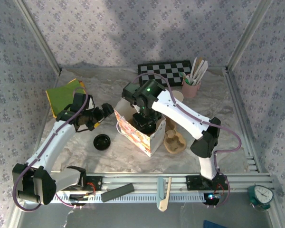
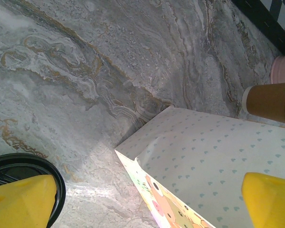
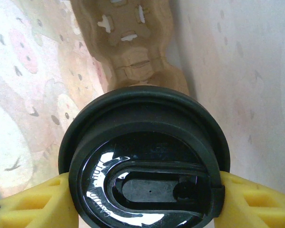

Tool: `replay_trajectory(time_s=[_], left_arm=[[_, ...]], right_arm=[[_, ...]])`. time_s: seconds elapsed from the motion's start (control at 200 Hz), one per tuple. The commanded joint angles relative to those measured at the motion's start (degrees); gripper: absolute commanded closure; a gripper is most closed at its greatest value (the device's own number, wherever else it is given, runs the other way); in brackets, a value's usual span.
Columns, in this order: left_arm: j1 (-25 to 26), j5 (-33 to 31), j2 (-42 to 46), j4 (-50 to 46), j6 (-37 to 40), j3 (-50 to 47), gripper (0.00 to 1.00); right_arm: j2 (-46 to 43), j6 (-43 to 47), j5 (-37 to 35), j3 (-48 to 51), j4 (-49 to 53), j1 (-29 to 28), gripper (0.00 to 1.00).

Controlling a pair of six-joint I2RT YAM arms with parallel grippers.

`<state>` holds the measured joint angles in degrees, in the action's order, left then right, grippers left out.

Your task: Pack the takeout coffee

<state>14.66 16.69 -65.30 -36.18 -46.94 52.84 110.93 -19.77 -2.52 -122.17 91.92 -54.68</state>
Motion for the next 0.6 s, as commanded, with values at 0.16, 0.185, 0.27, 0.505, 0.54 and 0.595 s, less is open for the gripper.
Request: replay_trajectory(time_s=[0.16, 0.185, 0.27, 0.505, 0.54, 0.595], left_arm=[[0.26, -0.18, 0.65, -0.59, 1.04, 1.56, 0.0], [0.29, -0.16, 0.53, -0.58, 1.02, 1.57, 0.0], [0.29, 0.09, 0.59, -0.54, 1.04, 1.65, 0.0], [0.28, 0.47, 0.79, -0.89, 1.32, 1.72, 0.0], [0.28, 0.54, 0.81, -0.86, 1.31, 1.69, 0.0], [0.29, 0.63, 0.93, -0.85, 1.27, 1.59, 0.0]], right_arm=[[-2.65, 2.98, -2.78, 0.0, 7.94, -0.24, 0.38], [-2.65, 3.07, -3.27, 0.06, 7.84, -0.48, 0.38], [-2.99, 3.42, -3.97, 0.67, 7.09, -1.21, 0.38], [-4.72, 4.96, -5.58, 3.83, 5.04, -2.0, 0.39], [-4.91, 5.16, -5.42, 4.12, 4.86, -2.1, 0.39], [-4.94, 5.35, -6.14, 4.3, 4.7, -2.38, 0.39]])
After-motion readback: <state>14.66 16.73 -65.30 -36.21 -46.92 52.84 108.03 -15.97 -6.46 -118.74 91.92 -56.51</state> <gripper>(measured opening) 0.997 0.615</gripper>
